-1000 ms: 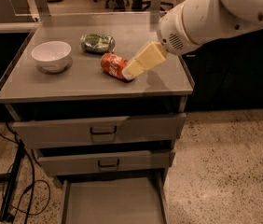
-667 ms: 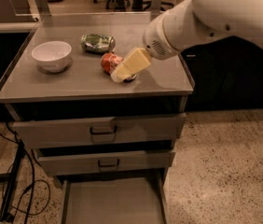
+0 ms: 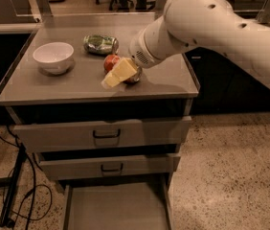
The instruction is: Place coke can into bottom drawer
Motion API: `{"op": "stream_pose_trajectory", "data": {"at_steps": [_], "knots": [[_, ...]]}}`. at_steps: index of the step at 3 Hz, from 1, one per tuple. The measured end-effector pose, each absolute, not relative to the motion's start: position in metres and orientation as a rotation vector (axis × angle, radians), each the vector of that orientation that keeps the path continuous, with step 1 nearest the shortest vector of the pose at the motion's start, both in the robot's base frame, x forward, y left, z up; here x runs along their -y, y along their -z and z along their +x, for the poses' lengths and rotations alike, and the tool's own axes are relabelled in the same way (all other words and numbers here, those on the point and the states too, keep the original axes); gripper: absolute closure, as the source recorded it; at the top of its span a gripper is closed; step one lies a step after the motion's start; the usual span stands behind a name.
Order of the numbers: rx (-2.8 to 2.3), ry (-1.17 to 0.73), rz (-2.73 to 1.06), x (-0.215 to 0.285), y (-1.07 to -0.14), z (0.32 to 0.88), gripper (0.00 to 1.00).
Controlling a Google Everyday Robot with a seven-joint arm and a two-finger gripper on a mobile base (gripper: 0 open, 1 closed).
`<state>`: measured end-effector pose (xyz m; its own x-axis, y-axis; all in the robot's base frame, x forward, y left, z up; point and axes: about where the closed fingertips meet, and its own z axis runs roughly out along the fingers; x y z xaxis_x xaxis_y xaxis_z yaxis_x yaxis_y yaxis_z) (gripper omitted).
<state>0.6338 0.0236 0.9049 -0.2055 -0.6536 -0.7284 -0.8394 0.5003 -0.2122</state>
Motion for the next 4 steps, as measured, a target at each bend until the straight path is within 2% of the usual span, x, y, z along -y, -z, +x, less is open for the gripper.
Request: {"op": "stream_pose_trajectory", "data": {"at_steps": [2,3,4], "knots": [[-1.996,-0.26,-1.219,-0.034,-0.852,0.678,0.0],[-1.996,-0.26,-1.22,-0.034,-0.852,0.678,0.02],[-1.996,-0.26,-1.22,-0.034,-0.852,0.678,0.24]]}}
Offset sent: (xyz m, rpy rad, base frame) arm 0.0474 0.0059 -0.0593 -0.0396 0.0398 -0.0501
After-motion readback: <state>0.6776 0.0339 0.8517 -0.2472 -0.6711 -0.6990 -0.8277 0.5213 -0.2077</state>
